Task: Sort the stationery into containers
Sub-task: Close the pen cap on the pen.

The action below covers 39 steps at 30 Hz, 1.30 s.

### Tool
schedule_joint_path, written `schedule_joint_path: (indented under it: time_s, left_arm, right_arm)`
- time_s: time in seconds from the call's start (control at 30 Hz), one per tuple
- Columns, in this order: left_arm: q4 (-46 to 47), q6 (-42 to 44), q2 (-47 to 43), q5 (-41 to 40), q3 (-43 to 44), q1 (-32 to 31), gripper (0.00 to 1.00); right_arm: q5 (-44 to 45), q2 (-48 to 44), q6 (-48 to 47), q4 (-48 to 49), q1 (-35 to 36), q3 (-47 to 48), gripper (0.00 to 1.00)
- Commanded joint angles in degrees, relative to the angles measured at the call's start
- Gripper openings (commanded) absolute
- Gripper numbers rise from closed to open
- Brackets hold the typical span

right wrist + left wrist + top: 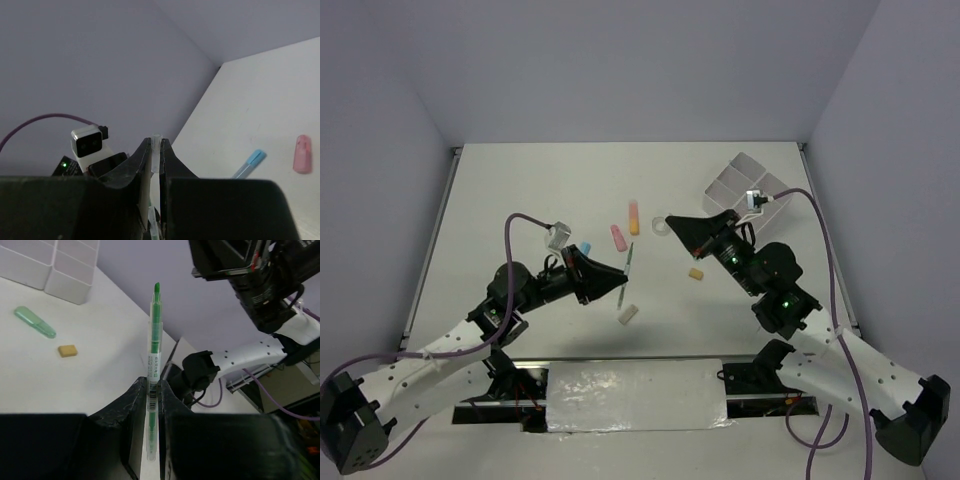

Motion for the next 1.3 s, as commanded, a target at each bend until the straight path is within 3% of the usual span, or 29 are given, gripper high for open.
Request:
schedule_joint_path:
  time_s: [0.0,0.63,1.27]
  left_arm:
    - [16.06,-2.69,1.57,5.01,-0.67,-0.76,0.0]
    - [16.07,-0.67,2.89,4.23,-0.23,-2.52,0.0]
    - [13.61,-0.05,1.4,3.87,0.12,-2.52,0.0]
  right_arm:
    - [3.15,-1.19,-0.52,6.27,3.53,-0.05,0.06]
    - [-3.51,2.93,-5.1,11.01,9.07,1.71,0.07]
    - [-2.28,5.22,-7.48,11.54,11.8,2.77,0.06]
